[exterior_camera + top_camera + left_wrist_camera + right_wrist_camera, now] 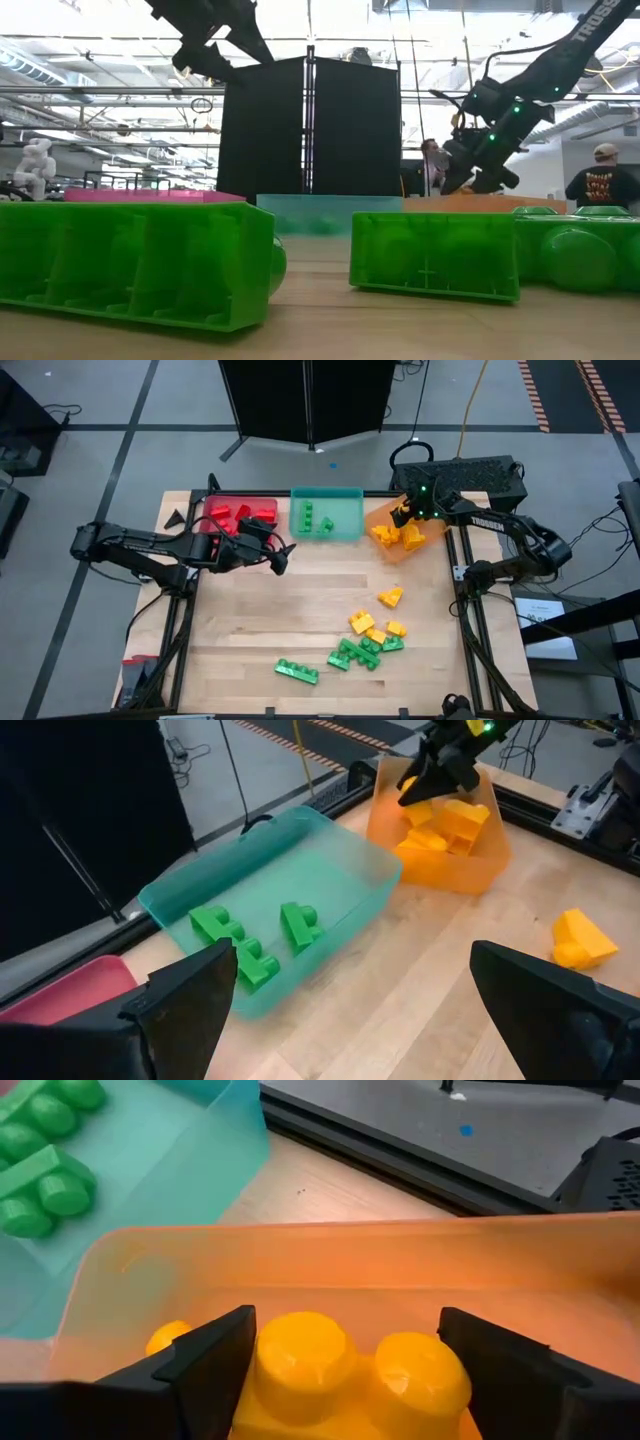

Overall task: Sort blocks
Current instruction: Put the yellow game piece into the orange bin

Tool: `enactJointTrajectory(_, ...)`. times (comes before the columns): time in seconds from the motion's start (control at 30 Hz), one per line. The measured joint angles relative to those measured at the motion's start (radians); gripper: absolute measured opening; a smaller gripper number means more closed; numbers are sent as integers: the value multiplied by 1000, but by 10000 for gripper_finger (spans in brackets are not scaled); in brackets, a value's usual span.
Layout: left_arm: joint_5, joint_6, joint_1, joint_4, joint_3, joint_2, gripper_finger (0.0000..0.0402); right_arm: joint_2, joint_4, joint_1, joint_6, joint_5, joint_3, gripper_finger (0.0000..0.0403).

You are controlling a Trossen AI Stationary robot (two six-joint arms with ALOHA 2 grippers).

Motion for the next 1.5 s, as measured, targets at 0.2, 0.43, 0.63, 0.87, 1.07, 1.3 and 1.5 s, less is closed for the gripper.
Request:
enactJointTrajectory(0.2,12,0,0,4,0,1,400,-31,-4,1,-4,22,41,316)
enactJointTrajectory(0.43,166,6,-1,144,1,12,400,-107,-97,12,-30,-217,142,317)
enactJointTrajectory(0.63,316,134,-15,358,16,151,400,-295,-220,83,-54,-418,284,317)
enactJointTrajectory(0.87,532,437,-35,450,152,429,400,-506,-350,152,-67,-427,392,318)
enactJointTrajectory(1.07,660,530,-24,440,322,636,400,-633,-471,174,-25,-425,399,318)
enactJointTrajectory(1.3,840,734,-21,442,469,811,400,-708,-600,194,30,-420,398,318)
enactJointTrajectory(1.5,867,745,-21,449,527,919,400,-738,-632,205,65,-416,398,318)
